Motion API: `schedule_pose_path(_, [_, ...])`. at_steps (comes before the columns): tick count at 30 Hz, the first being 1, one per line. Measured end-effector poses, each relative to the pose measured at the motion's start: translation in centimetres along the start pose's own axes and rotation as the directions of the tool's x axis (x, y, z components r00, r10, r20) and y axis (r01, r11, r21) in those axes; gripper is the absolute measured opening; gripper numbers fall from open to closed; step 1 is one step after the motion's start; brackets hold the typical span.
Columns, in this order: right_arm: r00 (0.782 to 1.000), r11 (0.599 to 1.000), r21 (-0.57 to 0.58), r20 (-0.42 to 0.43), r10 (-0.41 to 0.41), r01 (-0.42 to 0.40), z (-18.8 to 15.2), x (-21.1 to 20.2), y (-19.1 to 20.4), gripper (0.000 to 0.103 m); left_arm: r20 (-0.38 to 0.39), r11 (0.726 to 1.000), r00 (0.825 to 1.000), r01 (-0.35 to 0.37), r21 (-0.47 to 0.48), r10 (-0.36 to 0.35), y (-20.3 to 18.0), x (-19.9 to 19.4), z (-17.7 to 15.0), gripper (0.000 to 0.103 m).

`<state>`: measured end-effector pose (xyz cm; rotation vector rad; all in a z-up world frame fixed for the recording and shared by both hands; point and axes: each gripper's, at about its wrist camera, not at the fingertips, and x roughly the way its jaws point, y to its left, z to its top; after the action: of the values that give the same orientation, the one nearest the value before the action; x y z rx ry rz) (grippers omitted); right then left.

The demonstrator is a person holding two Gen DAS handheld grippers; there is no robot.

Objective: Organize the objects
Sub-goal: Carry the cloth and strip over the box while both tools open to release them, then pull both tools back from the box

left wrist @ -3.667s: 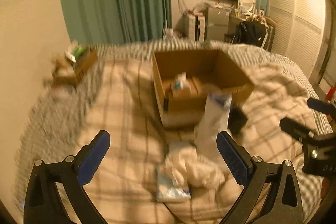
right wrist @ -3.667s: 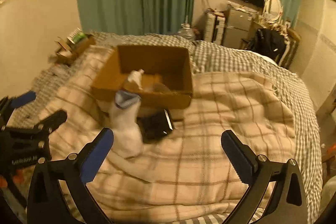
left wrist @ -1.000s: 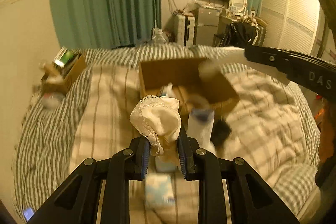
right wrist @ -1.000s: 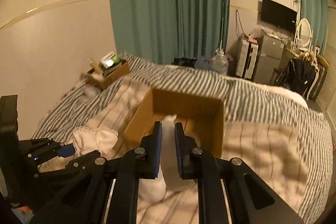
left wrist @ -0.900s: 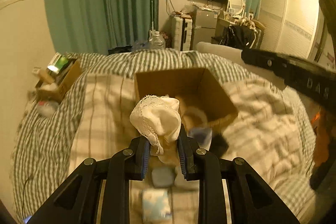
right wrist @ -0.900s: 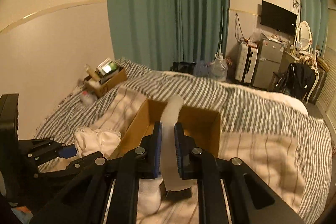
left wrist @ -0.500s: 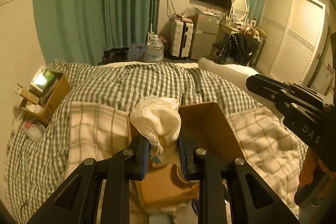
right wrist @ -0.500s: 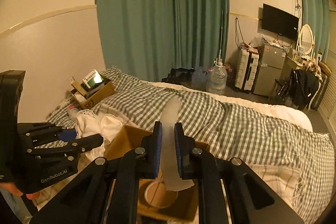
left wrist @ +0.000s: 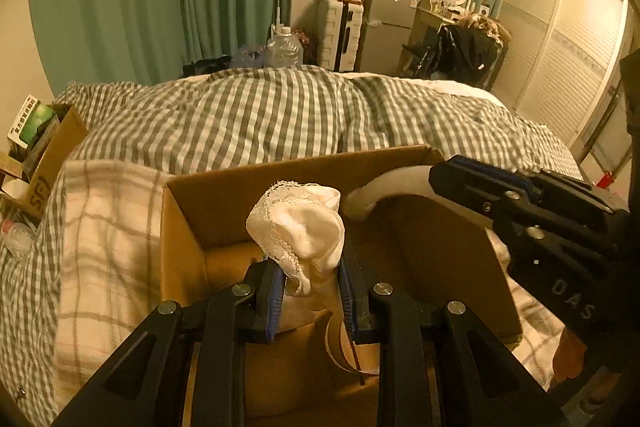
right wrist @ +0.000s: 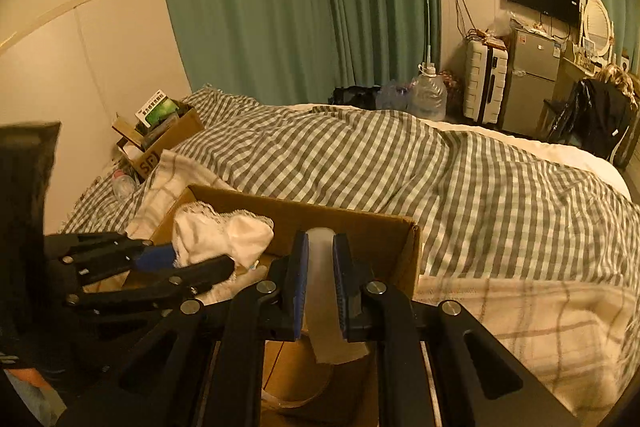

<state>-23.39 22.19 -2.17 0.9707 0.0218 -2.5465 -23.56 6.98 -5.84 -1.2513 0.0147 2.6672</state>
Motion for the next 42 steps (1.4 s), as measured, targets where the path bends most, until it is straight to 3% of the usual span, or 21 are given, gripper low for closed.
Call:
schedule_pose_path(2, [1.000, 1.000, 0.017, 0.015, 0.004, -0.005, 0.1, -0.5, -0.2, 0.019, 0.006, 1.000, 1.000, -0.002, 0.004, 0.002, 0.0, -0.4, 0.0, 0.028])
schedule_pose_path(3, [1.000, 1.000, 0.025, 0.027, 0.007, -0.008, 0.2, -0.9, -0.3, 0.022, 0.011, 1.000, 1.000, -0.005, 0.010, 0.004, 0.0, -0.7, 0.1, 0.036])
schedule_pose_path(4, [0.999, 0.999, 0.035, 0.040, 0.007, -0.009, 0.4, -1.5, -0.4, 0.028, 0.019, 1.000, 1.000, -0.004, 0.017, 0.004, 0.0, -1.2, 0.1, 0.054])
schedule_pose_path(5, [0.998, 0.999, 0.050, 0.059, -0.005, 0.002, 0.6, -2.4, -0.5, 0.034, 0.031, 1.000, 0.999, -0.013, 0.022, 0.012, 0.0, -1.9, 0.2, 0.063])
schedule_pose_path(6, [0.998, 0.998, 0.059, 0.068, -0.013, 0.009, 0.9, -2.8, -0.6, 0.050, 0.042, 0.999, 0.999, -0.024, 0.024, 0.023, 0.0, -2.5, 0.3, 0.076])
schedule_pose_path(7, [0.997, 0.997, 0.072, 0.079, -0.025, 0.019, 1.1, -3.6, -0.3, 0.062, 0.052, 0.999, 0.998, -0.036, 0.025, 0.034, 0.0, -3.3, 0.2, 0.081])
schedule_pose_path(11, [0.993, 0.993, 0.098, 0.101, -0.069, 0.059, 2.0, -7.7, 0.2, 0.066, 0.091, 0.998, 0.994, -0.061, -0.009, 0.062, 0.7, -7.3, -0.5, 0.085])
schedule_pose_path(13, [0.989, 0.991, 0.091, 0.100, -0.109, 0.100, 2.3, -9.7, 0.8, 0.088, 0.105, 0.998, 0.992, -0.064, -0.025, 0.067, 1.1, -9.4, -0.9, 0.100])
schedule_pose_path(15, [0.979, 0.984, 0.094, 0.118, -0.164, 0.153, 2.8, -12.3, 1.6, 0.098, 0.132, 0.996, 0.988, -0.078, -0.041, 0.083, 1.3, -11.8, -1.0, 0.101])
schedule_pose_path(18, [0.970, 0.978, 0.082, 0.139, -0.200, 0.190, 3.1, -16.1, 3.0, 0.102, 0.153, 0.995, 0.984, -0.090, -0.047, 0.096, 1.8, -15.1, -1.7, 0.103])
schedule_pose_path(22, [0.953, 0.966, 0.052, 0.157, -0.260, 0.255, 2.8, -20.5, 5.1, 0.103, 0.187, 0.991, 0.974, -0.123, -0.043, 0.129, 2.4, -19.3, -2.7, 0.103])
schedule_pose_path(28, [0.946, 0.954, 0.007, 0.128, -0.299, 0.300, -1.2, -23.9, 8.2, 0.103, 0.211, 0.986, 0.963, -0.163, -0.034, 0.166, 2.7, -22.4, -5.8, 0.103])
schedule_pose_path(34, [0.942, 0.945, 0.023, 0.080, -0.326, 0.325, -7.2, -22.9, 9.8, 0.103, 0.166, 0.984, 0.969, -0.179, -0.028, 0.181, 3.1, -20.9, -10.4, 0.103])
schedule_pose_path(42, [0.939, 0.941, 0.017, -0.073, -0.335, 0.337, -15.0, -14.8, 9.7, 0.103, 0.060, 0.983, 0.983, -0.167, -0.075, 0.172, 4.3, -13.6, -16.8, 0.103])
